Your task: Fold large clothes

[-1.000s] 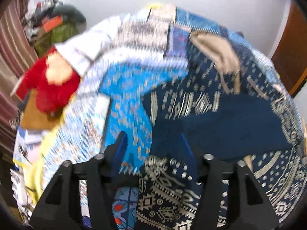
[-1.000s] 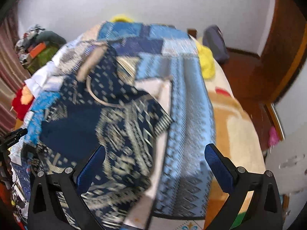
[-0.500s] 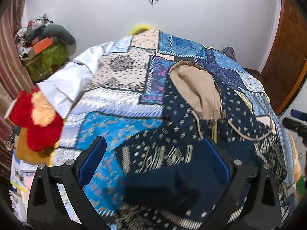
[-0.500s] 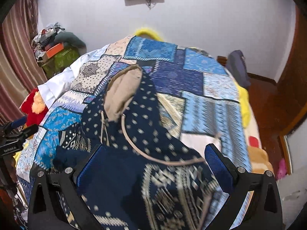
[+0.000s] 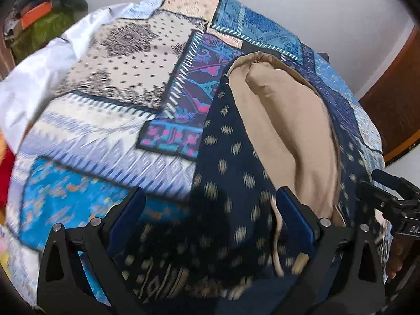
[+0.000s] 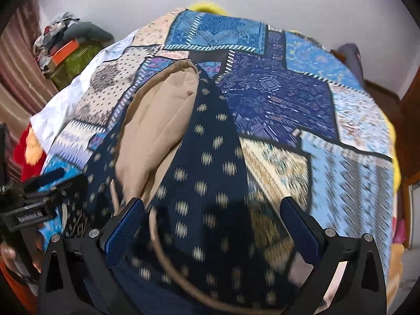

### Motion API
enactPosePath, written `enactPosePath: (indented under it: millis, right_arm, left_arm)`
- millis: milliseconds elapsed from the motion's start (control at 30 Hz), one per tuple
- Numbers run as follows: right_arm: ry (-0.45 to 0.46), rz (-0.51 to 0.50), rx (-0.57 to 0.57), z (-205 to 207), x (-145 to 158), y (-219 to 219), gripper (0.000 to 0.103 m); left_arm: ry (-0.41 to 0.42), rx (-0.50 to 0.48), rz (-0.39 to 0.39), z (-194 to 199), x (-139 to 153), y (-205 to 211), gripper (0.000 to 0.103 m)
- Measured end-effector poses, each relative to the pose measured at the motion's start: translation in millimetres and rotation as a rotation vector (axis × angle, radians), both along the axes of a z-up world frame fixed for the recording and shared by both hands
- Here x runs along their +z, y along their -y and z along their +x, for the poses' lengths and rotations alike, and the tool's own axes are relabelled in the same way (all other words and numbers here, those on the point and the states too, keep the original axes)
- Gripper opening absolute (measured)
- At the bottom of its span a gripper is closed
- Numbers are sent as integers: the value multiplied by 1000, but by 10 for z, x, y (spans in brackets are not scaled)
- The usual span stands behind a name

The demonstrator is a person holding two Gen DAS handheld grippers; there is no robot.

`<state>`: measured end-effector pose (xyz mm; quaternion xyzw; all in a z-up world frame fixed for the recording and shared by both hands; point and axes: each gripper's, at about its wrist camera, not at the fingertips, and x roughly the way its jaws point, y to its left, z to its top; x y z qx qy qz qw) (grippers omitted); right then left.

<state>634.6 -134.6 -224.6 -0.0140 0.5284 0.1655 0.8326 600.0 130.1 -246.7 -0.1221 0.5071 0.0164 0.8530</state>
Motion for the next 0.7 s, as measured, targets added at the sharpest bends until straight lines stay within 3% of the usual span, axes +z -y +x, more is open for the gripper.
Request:
enactPosePath:
  millis: [133,200,300,333,367,433,700]
  right_arm:
    - [-40,35,-30,324,-172,-58,103]
    - [-7,41,-34,402,-171,-98,96]
    - [19,61,-48,484,-174,-127,64]
    - [25,61,-60,500,-179,-138,48]
    - [24,68,-56,505,-174,-148,34]
    - [14,125,-31,472,-153,-164,15]
    - [74,219,58,-115,276,-59,10]
  left_arm:
    - [-16,22,-30,262,-150,12,99]
    - [-9,28,-41,326,-184,15,93]
    - [-3,46,-10,392,-229,68,78]
    - [6,42,-9,399,-216,92,62]
    - [13,30,-9,403,-193,128,38]
    - [9,-2,1,398,-130,220,12]
    - [164,-156,16,-308,582,403,11]
